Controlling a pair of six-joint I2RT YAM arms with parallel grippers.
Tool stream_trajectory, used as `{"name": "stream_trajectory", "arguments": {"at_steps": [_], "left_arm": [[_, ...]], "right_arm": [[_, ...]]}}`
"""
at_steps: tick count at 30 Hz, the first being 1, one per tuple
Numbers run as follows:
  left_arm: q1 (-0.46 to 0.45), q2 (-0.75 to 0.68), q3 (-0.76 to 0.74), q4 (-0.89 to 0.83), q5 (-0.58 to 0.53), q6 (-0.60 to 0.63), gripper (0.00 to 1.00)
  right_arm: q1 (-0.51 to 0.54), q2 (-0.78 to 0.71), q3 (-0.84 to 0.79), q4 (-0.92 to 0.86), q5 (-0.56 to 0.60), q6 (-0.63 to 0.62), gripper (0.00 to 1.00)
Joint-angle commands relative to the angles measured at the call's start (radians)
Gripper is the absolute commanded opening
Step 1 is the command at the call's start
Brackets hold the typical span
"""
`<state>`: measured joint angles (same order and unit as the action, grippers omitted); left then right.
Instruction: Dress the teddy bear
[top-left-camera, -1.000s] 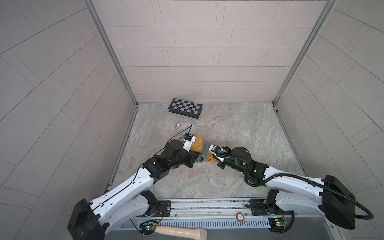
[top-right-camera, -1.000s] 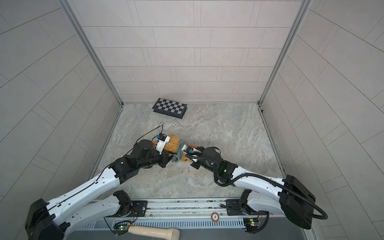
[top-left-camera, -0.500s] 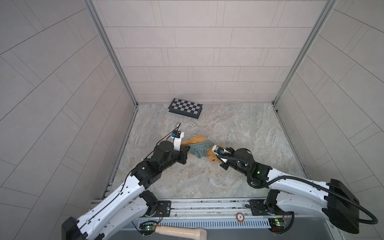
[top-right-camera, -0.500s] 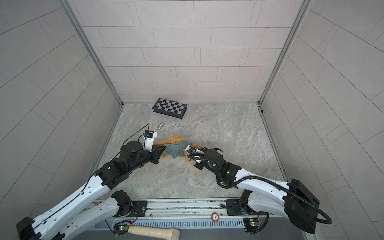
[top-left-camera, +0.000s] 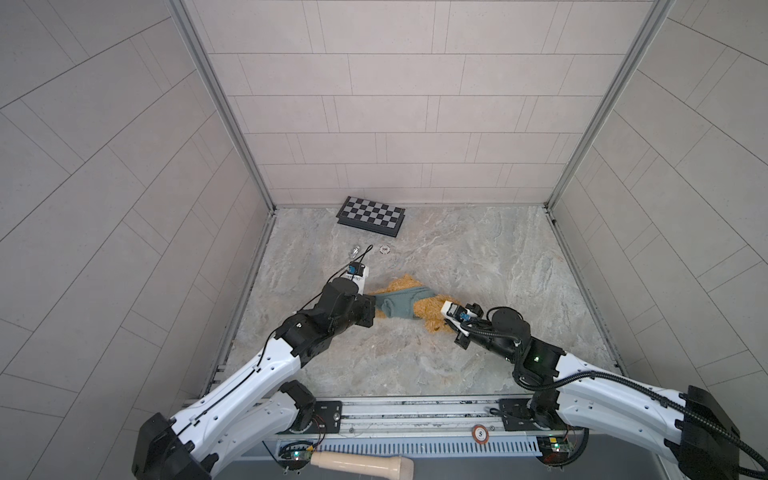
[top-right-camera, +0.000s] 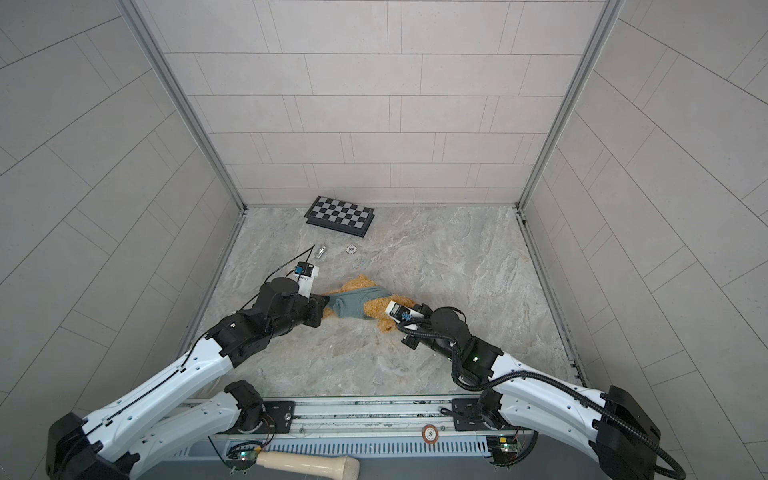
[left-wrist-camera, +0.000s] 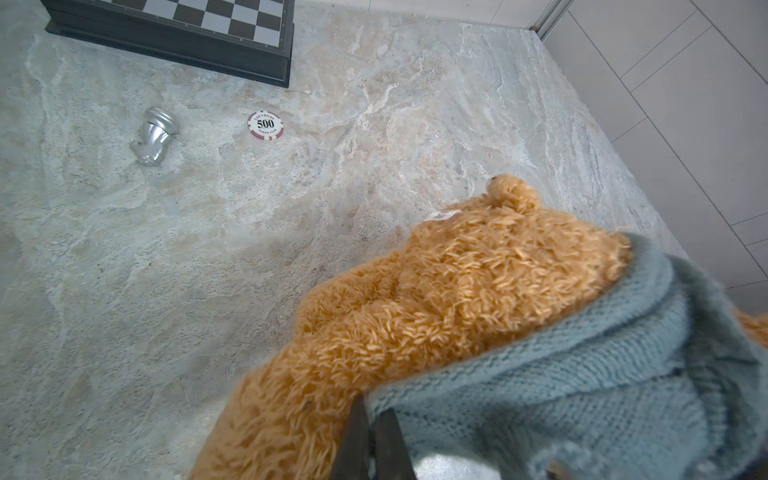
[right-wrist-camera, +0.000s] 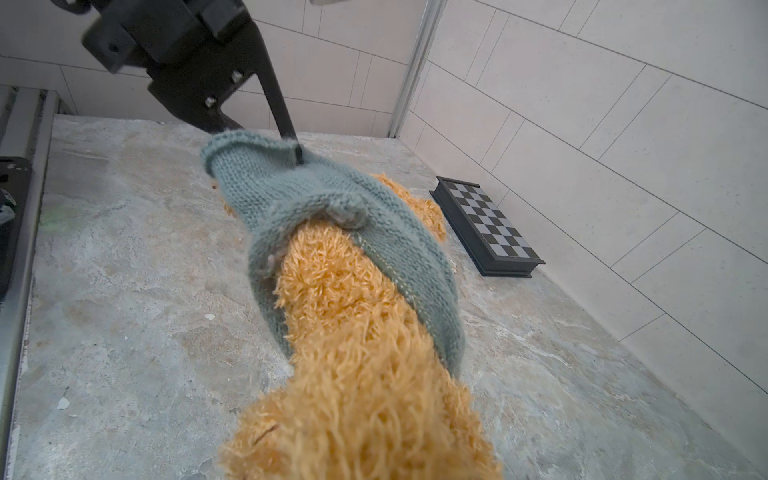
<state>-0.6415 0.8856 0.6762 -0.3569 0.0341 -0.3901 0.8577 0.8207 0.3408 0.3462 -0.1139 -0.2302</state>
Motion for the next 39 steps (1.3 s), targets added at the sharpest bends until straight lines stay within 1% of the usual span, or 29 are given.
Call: {"name": "stream_trajectory", "arguments": {"at_steps": [1, 3, 5, 8, 9, 12, 14, 18, 19, 20, 21, 22, 26, 27, 28, 29, 31, 33, 35, 37, 39], "left_arm": [[0.025, -0.015, -0.025, -0.122, -0.157, 0.045, 0.0], [0.025, -0.021, -0.036, -0.128, -0.16, 0.054, 0.0], [0.024, -0.029, -0.053, -0.099, -0.124, 0.059, 0.0], [0.014, -0.042, -0.072, 0.018, 0.022, 0.052, 0.0], [0.002, -0.047, -0.075, 0.059, 0.083, 0.043, 0.0], [-0.046, -0.026, -0.066, 0.129, 0.204, 0.027, 0.0], [-0.06, -0.001, -0.056, 0.118, 0.224, 0.022, 0.0], [-0.07, -0.01, -0.046, 0.072, 0.189, 0.027, 0.0], [-0.07, -0.022, -0.039, 0.05, 0.172, 0.028, 0.06], [-0.069, -0.037, -0.028, 0.023, 0.154, 0.031, 0.19], [-0.069, -0.053, -0.014, -0.006, 0.133, 0.035, 0.28], [-0.069, -0.077, 0.002, -0.047, 0.102, 0.04, 0.35], [-0.065, -0.175, 0.082, -0.226, 0.011, 0.061, 0.53], [-0.064, -0.195, 0.103, -0.261, 0.006, 0.066, 0.55], [-0.064, -0.215, 0.126, -0.295, 0.013, 0.072, 0.55], [-0.064, -0.228, 0.145, -0.32, 0.036, 0.082, 0.48], [-0.066, -0.234, 0.174, -0.356, 0.096, 0.097, 0.41], [-0.074, -0.224, 0.19, -0.364, 0.181, 0.108, 0.39], [-0.091, -0.22, 0.199, -0.345, 0.198, 0.109, 0.4], [-0.093, -0.211, 0.207, -0.308, 0.234, 0.107, 0.5], [-0.095, -0.198, 0.199, -0.264, 0.261, 0.105, 0.58]], "right_arm": [[-0.012, -0.048, 0.007, 0.138, -0.038, 0.042, 0.0], [-0.02, -0.052, 0.003, 0.162, -0.055, 0.066, 0.0], [-0.029, -0.045, 0.002, 0.191, -0.074, 0.099, 0.0], [-0.028, 0.009, 0.044, 0.161, -0.076, 0.11, 0.0], [-0.028, 0.032, 0.056, 0.151, -0.075, 0.111, 0.0], [-0.028, 0.066, 0.074, 0.145, -0.062, 0.12, 0.0], [-0.028, 0.079, 0.084, 0.147, -0.067, 0.124, 0.0], [-0.026, 0.089, 0.086, 0.153, -0.078, 0.118, 0.0], [-0.026, 0.089, 0.089, 0.145, -0.078, 0.112, 0.0], [-0.026, 0.091, 0.09, 0.134, -0.073, 0.105, 0.0], [-0.026, 0.09, 0.092, 0.124, -0.073, 0.099, 0.0], [-0.026, 0.089, 0.094, 0.111, -0.072, 0.092, 0.0], [-0.026, 0.088, 0.102, 0.069, -0.066, 0.056, 0.0], [-0.026, 0.089, 0.102, 0.067, -0.063, 0.048, 0.0], [-0.026, 0.09, 0.103, 0.062, -0.064, 0.043, 0.0], [-0.026, 0.091, 0.108, 0.057, -0.066, 0.038, 0.0], [-0.026, 0.094, 0.113, 0.05, -0.063, 0.033, 0.0], [-0.026, 0.099, 0.124, 0.038, -0.054, 0.035, 0.0], [-0.026, 0.114, 0.166, -0.029, -0.038, 0.044, 0.0], [-0.03, 0.149, 0.247, -0.153, -0.017, 0.062, 0.0], [-0.057, 0.186, 0.346, -0.285, -0.02, 0.126, 0.0]]}}
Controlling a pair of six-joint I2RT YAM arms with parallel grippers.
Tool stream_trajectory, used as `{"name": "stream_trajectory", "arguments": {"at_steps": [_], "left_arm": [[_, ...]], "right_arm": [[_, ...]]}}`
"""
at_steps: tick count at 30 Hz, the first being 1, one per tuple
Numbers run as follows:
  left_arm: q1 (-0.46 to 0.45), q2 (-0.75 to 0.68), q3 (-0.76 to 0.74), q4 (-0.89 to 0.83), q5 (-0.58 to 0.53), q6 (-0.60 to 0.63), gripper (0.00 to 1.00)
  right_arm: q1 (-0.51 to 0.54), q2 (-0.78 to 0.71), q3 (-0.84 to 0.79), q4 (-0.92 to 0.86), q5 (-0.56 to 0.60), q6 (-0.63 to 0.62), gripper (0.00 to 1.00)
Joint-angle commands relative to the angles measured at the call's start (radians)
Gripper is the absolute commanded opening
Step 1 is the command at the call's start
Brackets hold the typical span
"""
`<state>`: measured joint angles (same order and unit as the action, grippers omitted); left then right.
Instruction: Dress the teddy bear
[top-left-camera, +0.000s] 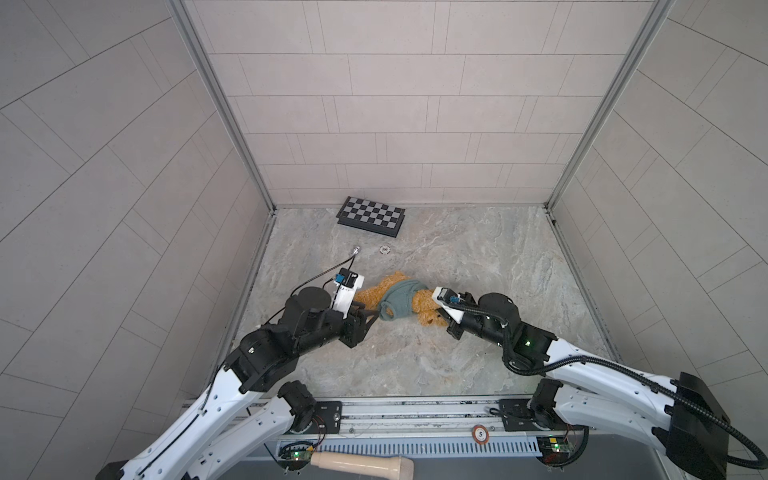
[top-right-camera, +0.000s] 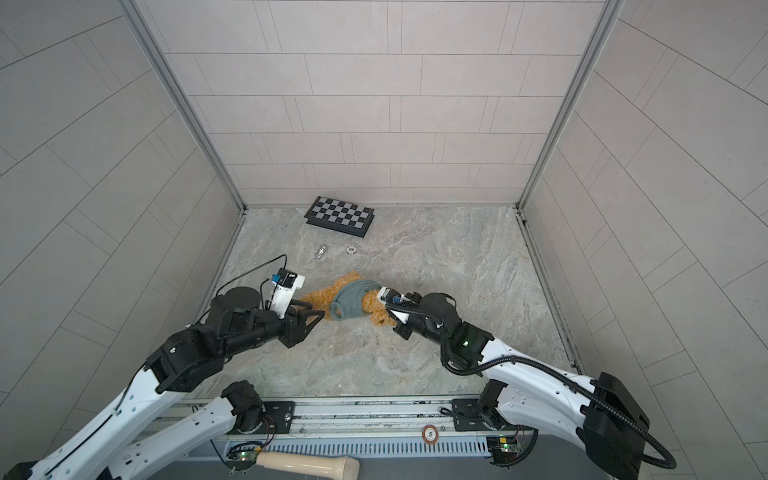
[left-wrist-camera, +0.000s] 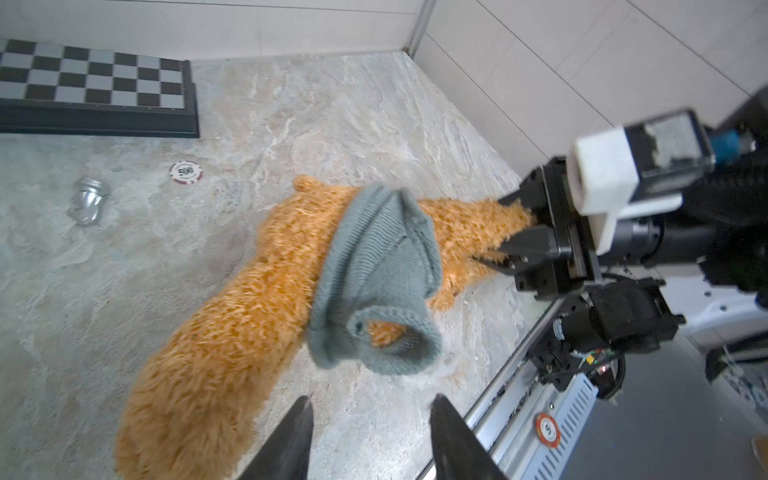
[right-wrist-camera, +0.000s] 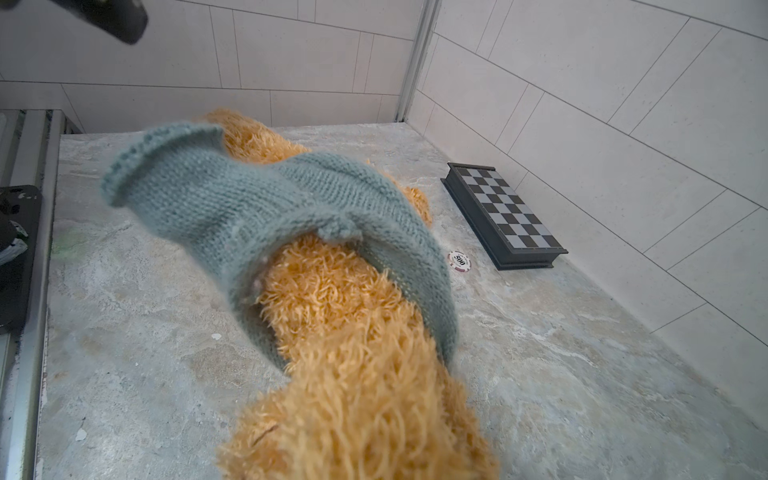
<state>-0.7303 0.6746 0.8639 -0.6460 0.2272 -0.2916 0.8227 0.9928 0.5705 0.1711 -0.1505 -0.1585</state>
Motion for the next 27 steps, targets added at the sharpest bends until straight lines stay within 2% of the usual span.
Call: {"name": "stream_trajectory", "arguments": {"at_steps": [1, 3, 6, 9, 12, 17, 21, 24, 27], "left_arm": [[-0.005, 0.019, 0.0, 0.046, 0.061, 0.021, 0.64], [-0.006, 0.041, -0.025, 0.074, 0.016, 0.067, 0.73], [-0.015, 0.052, -0.107, 0.195, -0.078, 0.097, 0.75], [-0.019, 0.016, -0.205, 0.391, -0.134, 0.067, 0.78], [-0.019, 0.027, -0.196, 0.466, -0.149, 0.089, 0.82], [-0.046, 0.157, -0.095, 0.548, 0.009, 0.195, 0.89], [-0.127, 0.332, 0.067, 0.449, 0.047, 0.34, 0.89], [-0.14, 0.406, 0.118, 0.422, 0.042, 0.334, 0.85], [-0.131, 0.442, 0.126, 0.375, -0.084, 0.28, 0.79]], "right_arm": [[-0.051, 0.036, 0.167, -0.172, -0.002, 0.111, 0.0], [-0.123, 0.075, 0.242, -0.274, -0.062, 0.247, 0.0], [-0.248, 0.102, 0.293, -0.336, -0.213, 0.472, 0.0], [-0.317, 0.1, 0.32, -0.381, -0.32, 0.601, 0.0], [-0.327, 0.135, 0.386, -0.51, -0.372, 0.591, 0.0], [-0.327, 0.208, 0.418, -0.623, -0.428, 0.56, 0.0], [-0.347, 0.24, 0.427, -0.64, -0.469, 0.535, 0.0], [-0.372, 0.276, 0.421, -0.603, -0.492, 0.528, 0.0], [-0.391, 0.379, 0.409, -0.52, -0.541, 0.533, 0.0]]}}
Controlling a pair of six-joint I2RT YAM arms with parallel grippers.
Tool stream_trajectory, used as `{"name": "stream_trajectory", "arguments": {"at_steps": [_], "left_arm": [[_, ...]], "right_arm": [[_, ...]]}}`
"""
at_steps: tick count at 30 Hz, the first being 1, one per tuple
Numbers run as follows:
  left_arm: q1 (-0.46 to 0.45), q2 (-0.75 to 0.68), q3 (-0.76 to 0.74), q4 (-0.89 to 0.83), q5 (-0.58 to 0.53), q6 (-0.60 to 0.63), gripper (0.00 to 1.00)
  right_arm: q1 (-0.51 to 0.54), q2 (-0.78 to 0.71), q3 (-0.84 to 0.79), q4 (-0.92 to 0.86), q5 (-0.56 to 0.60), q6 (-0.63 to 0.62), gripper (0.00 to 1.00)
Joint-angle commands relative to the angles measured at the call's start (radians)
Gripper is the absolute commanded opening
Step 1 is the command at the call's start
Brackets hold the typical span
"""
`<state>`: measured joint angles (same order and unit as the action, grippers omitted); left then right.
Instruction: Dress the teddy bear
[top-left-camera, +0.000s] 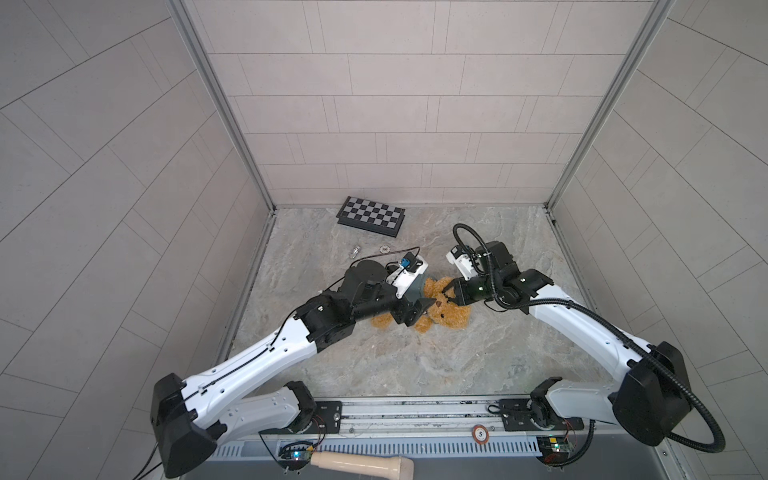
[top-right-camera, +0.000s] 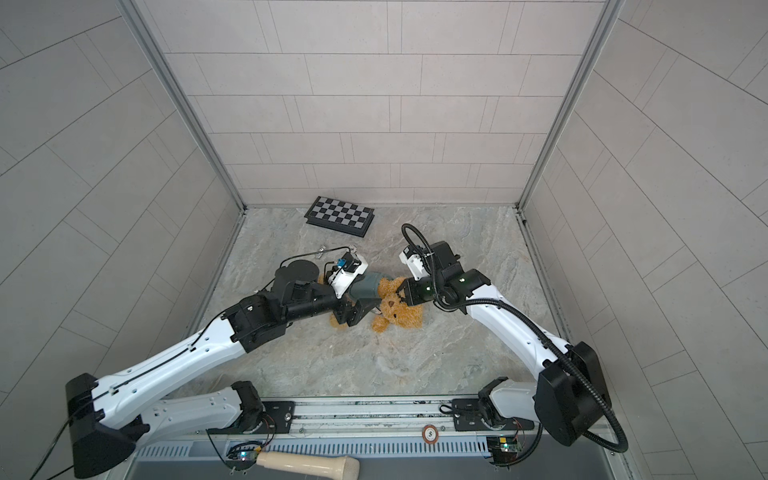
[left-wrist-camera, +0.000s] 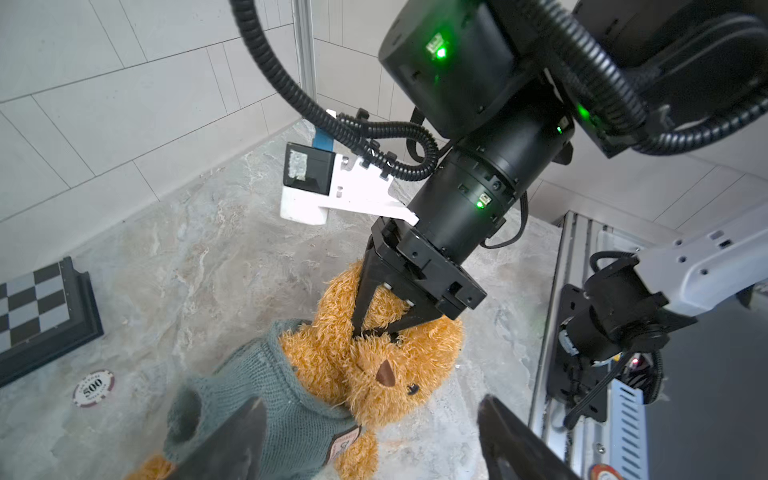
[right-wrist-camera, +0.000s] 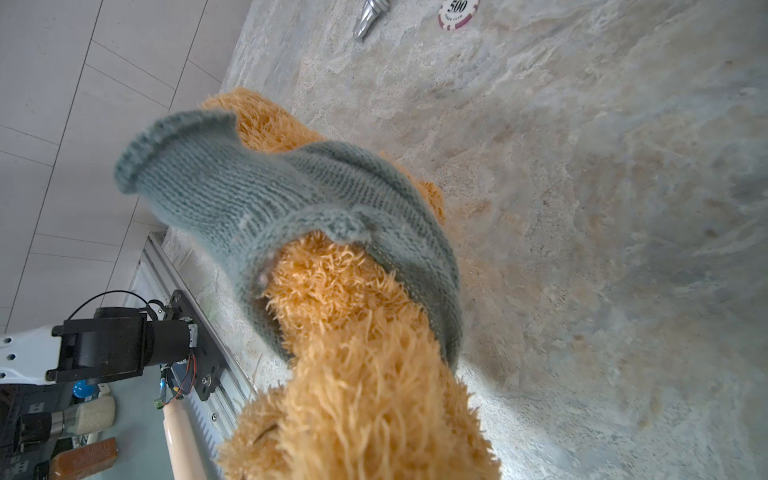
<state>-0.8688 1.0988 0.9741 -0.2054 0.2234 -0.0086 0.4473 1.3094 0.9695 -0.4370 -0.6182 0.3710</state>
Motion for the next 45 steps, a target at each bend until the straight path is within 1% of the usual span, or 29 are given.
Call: {"name": "stream_trajectory", "arguments": {"at_steps": [1, 2, 4, 5, 6, 7, 9, 11, 13, 15, 17, 18, 20, 22, 25, 28, 30, 32, 35, 40, 43, 44, 45], "left_arm": [[0.028, 0.023, -0.001, -0.068, -0.111, -0.041, 0.78], [0.059, 0.024, -0.024, -0.057, -0.116, -0.086, 0.77], [0.177, 0.034, -0.079, -0.015, -0.075, -0.207, 0.78], [0.236, 0.052, -0.098, 0.013, -0.03, -0.253, 0.79], [0.277, 0.08, -0.107, 0.035, -0.02, -0.278, 0.8], [0.3, 0.114, -0.102, 0.043, -0.019, -0.287, 0.8], [0.343, 0.232, -0.045, 0.037, 0.038, -0.296, 0.79], [0.348, 0.348, 0.031, -0.01, 0.041, -0.297, 0.77], [0.355, 0.434, 0.068, -0.032, 0.019, -0.317, 0.75], [0.376, 0.489, 0.074, -0.027, 0.004, -0.342, 0.73], [0.411, 0.527, 0.074, -0.029, -0.003, -0.361, 0.7], [0.417, 0.542, 0.072, -0.028, -0.004, -0.367, 0.69], [0.418, 0.557, 0.068, -0.027, -0.018, -0.378, 0.67], [0.419, 0.563, 0.057, -0.017, -0.029, -0.396, 0.65], [0.433, 0.575, 0.041, -0.006, -0.029, -0.428, 0.62], [0.45, 0.584, 0.023, 0.009, -0.003, -0.462, 0.61], [0.456, 0.579, 0.011, 0.008, 0.013, -0.487, 0.59], [0.458, 0.566, -0.011, 0.017, 0.028, -0.507, 0.58], [0.458, 0.538, -0.04, 0.025, 0.048, -0.519, 0.57], [0.457, 0.481, -0.087, 0.017, 0.063, -0.528, 0.57], [0.456, 0.45, -0.115, 0.015, 0.06, -0.531, 0.58], [0.456, 0.449, -0.121, 0.015, 0.061, -0.531, 0.58], [0.456, 0.447, -0.127, 0.018, 0.063, -0.534, 0.58]], "right_arm": [[-0.025, 0.112, 0.012, 0.114, -0.096, 0.005, 0.0], [-0.037, 0.16, 0.021, 0.132, -0.128, 0.009, 0.0], [-0.061, 0.268, 0.063, 0.138, -0.221, -0.003, 0.0], [-0.064, 0.313, 0.085, 0.131, -0.23, -0.015, 0.0], [-0.062, 0.34, 0.093, 0.14, -0.221, -0.021, 0.03], [-0.062, 0.351, 0.087, 0.162, -0.219, -0.022, 0.07], [-0.064, 0.372, 0.082, 0.188, -0.202, -0.022, 0.16], [-0.072, 0.38, 0.082, 0.196, -0.18, -0.017, 0.22], [-0.084, 0.375, 0.074, 0.219, -0.153, -0.001, 0.34], [-0.098, 0.355, 0.058, 0.234, -0.1, 0.014, 0.57], [-0.117, 0.327, 0.037, 0.255, -0.067, 0.036, 0.73], [-0.125, 0.308, 0.024, 0.258, -0.051, 0.044, 0.85], [-0.134, 0.254, -0.003, 0.258, -0.008, 0.055, 0.94], [-0.136, 0.178, -0.05, 0.249, 0.04, 0.061, 0.99], [-0.128, 0.031, -0.151, 0.222, 0.111, 0.08, 0.99], [-0.071, -0.104, -0.284, 0.262, 0.156, 0.101, 1.0], [-0.024, -0.166, -0.378, 0.346, 0.17, 0.154, 1.0], [0.016, -0.19, -0.467, 0.481, 0.188, 0.215, 1.0], [0.019, -0.146, -0.504, 0.624, 0.191, 0.243, 1.0], [0.019, -0.023, -0.395, 0.728, 0.139, 0.209, 0.96], [0.017, 0.058, -0.334, 0.779, 0.114, 0.198, 0.9], [0.018, 0.095, -0.313, 0.794, 0.106, 0.197, 0.85], [0.016, 0.128, -0.301, 0.807, 0.099, 0.198, 0.78]]}}
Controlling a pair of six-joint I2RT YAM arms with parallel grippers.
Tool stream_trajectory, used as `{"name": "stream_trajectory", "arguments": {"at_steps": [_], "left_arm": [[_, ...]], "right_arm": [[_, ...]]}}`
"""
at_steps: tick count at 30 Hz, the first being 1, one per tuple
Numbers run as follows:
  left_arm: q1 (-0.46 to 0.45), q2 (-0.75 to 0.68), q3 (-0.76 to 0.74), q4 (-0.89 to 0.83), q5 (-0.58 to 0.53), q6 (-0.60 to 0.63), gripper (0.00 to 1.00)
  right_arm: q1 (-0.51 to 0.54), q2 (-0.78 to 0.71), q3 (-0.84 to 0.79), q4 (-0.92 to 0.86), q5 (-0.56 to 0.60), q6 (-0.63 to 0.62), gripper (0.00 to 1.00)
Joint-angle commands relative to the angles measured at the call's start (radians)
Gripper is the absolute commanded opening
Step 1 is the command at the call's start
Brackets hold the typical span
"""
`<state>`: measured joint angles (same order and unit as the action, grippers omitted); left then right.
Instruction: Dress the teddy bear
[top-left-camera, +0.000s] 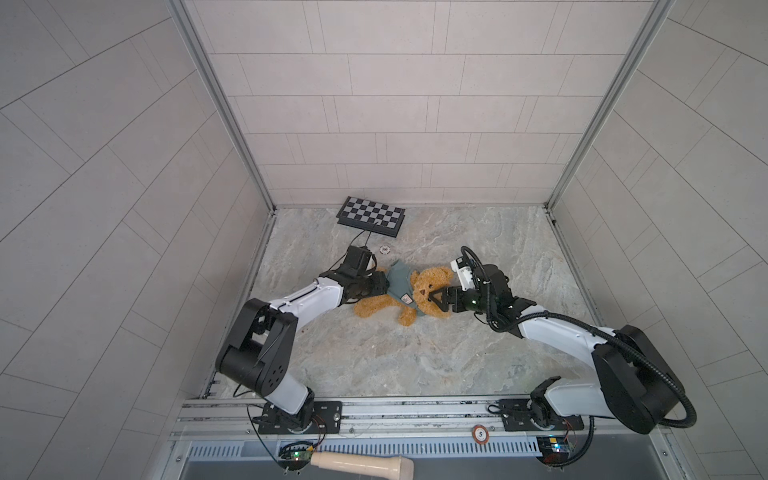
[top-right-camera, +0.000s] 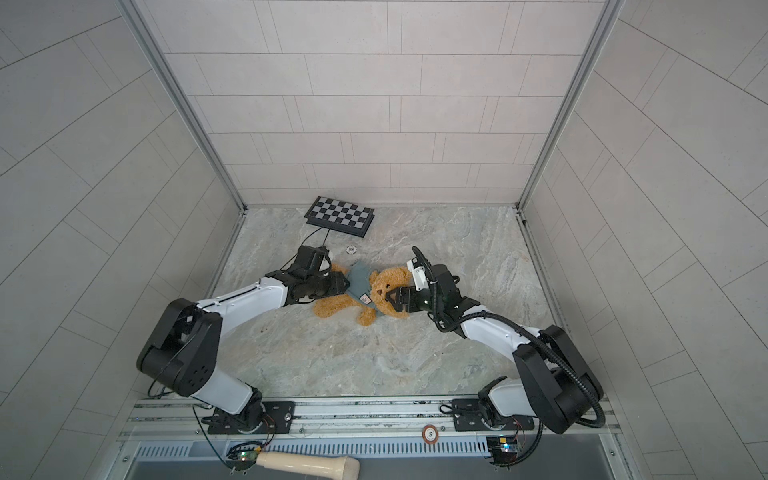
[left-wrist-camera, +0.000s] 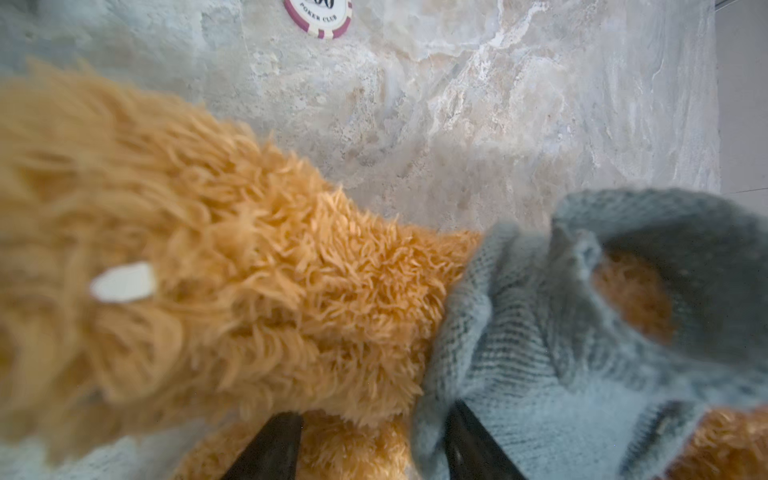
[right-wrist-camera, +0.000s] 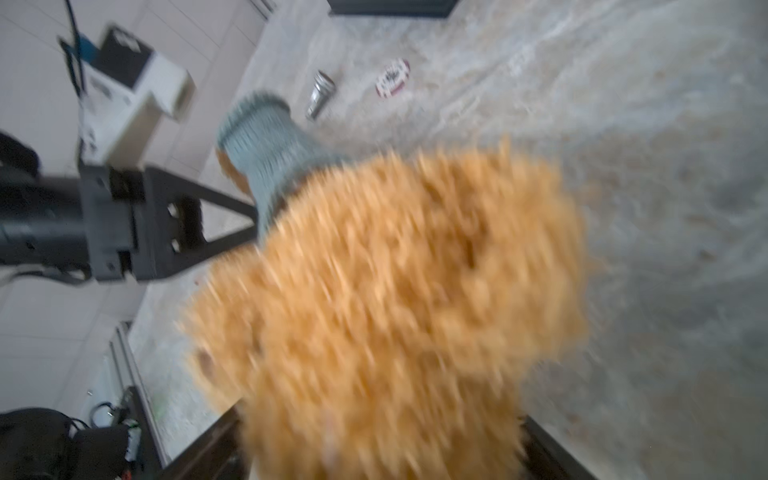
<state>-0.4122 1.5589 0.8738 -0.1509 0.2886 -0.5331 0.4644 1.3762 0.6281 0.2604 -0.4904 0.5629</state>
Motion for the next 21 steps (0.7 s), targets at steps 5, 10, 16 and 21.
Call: {"name": "stream_trajectory", "arguments": {"at_steps": [5, 10, 16, 21], "left_arm": [[-0.01, -0.013, -0.035, -0.024, 0.008, -0.016, 0.58], [-0.028, -0.066, -0.068, -0.029, 0.005, -0.021, 0.58], [-0.048, -0.323, -0.08, -0.235, -0.043, 0.105, 0.63], [-0.081, -0.551, 0.015, -0.23, 0.184, 0.266, 0.78]], "right_arm": [[-0.004, 0.141, 0.042, 0.224, -0.09, 0.048, 0.64], [-0.004, 0.142, 0.139, 0.045, -0.061, -0.09, 0.15], [0.016, 0.168, 0.469, -0.553, -0.01, -0.53, 0.0], [0.07, 0.146, 0.583, -0.698, -0.076, -0.757, 0.0]]}}
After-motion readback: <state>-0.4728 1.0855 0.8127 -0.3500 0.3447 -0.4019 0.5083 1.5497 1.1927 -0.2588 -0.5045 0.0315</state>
